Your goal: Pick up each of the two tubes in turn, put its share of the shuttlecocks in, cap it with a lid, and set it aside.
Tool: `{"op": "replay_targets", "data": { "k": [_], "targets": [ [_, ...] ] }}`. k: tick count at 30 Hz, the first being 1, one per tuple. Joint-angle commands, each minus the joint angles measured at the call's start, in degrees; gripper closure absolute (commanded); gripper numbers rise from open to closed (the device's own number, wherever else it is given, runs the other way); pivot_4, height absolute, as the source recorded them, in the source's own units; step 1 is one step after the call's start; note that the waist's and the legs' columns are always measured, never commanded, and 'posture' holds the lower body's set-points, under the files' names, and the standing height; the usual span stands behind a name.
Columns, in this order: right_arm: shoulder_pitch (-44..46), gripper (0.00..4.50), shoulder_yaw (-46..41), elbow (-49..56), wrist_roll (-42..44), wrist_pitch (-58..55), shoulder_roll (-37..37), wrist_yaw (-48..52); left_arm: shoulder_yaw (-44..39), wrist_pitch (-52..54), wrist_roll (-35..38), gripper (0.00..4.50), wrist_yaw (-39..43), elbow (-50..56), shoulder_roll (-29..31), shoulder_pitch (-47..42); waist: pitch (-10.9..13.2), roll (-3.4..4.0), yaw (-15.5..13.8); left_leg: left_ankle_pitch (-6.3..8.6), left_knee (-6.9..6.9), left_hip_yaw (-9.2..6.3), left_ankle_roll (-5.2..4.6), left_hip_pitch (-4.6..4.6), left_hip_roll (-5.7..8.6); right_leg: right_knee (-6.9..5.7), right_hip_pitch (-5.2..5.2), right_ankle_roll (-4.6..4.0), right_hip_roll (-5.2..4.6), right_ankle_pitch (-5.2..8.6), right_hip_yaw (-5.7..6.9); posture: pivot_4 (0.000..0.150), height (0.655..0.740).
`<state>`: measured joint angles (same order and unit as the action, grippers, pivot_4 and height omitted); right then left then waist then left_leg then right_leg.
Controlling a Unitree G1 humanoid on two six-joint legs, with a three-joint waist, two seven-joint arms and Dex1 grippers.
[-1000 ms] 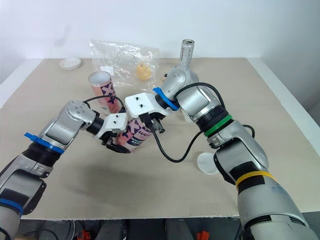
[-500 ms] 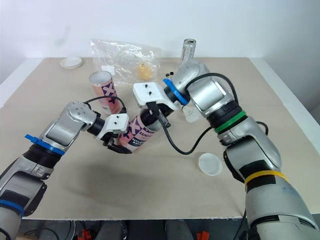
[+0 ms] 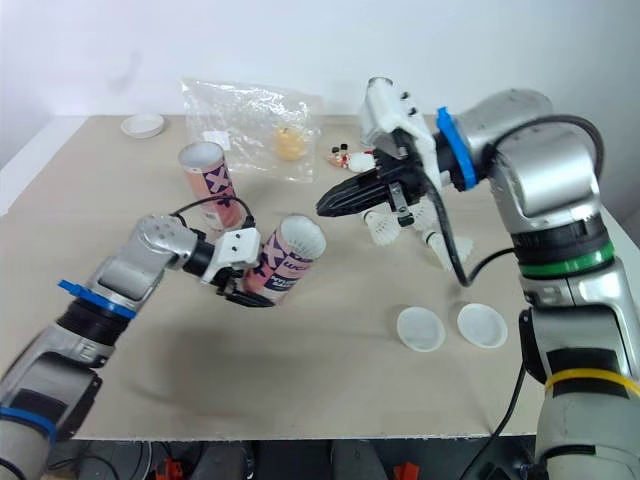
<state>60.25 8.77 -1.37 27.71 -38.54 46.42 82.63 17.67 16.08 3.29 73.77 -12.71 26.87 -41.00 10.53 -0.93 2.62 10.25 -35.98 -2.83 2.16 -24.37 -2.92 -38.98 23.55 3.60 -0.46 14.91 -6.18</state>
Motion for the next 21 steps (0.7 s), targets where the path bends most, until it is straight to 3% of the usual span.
{"op": "replay_targets", "data": {
  "k": [1, 6, 11, 19, 21],
  "targets": [
    [-6.66, 4.47, -9.18, 8.24, 4.64, -5.57, 1.15, -7.89, -5.97, 0.00, 5.75, 1.25, -6.57, 5.10, -4.07, 3.90, 0.02, -0.02, -0.03, 0.00, 0.00, -0.03, 0.00, -0.06, 0.01, 0.03, 0.02, 0.00, 0.00, -0.01, 0.02, 0.150, 0.7400],
    [-17.35, 4.47, -14.99, 15.76, 7.60, -10.21, 2.55, -14.65, -8.09, -4.60, 7.33, 1.25, -14.08, 9.02, -8.59, 11.82, 0.02, 0.00, 0.10, 0.03, -0.01, -0.03, 0.00, -0.16, 0.02, -0.07, 0.21, -0.25, 0.03, -0.14, -0.03, 0.150, 0.7400],
    [-25.54, 4.47, -17.91, 18.09, 8.40, -11.12, 4.93, -17.25, -6.89, -13.01, 5.48, 1.25, -19.02, 7.99, -11.69, 18.15, 0.02, -0.01, 0.04, 0.02, -0.15, 0.01, 0.01, -0.07, 0.04, 0.00, 0.04, 0.09, 0.02, -0.09, -0.06, 0.150, 0.7400],
    [-30.77, 4.47, -16.61, 16.21, 7.10, -9.89, 10.71, -15.73, -4.07, -22.53, 2.25, 1.25, -19.12, 2.12, -10.90, 18.48, 0.03, -0.02, 0.08, 0.00, -0.31, 0.15, 0.02, 0.06, 0.06, 0.04, -0.08, -0.07, 0.02, -0.13, -0.22, 0.150, 0.7400],
    [-31.66, 3.83, -14.55, 15.27, 5.24, -9.74, 13.92, -14.54, -2.92, -24.81, 1.22, 1.25, -18.37, 0.68, -10.31, 18.19, 0.03, -0.02, 0.08, 0.00, -0.32, 0.16, 0.02, 0.06, 0.06, 0.06, -0.08, -0.07, 0.02, -0.13, -0.23, 0.150, 0.7400]
  ]
}}
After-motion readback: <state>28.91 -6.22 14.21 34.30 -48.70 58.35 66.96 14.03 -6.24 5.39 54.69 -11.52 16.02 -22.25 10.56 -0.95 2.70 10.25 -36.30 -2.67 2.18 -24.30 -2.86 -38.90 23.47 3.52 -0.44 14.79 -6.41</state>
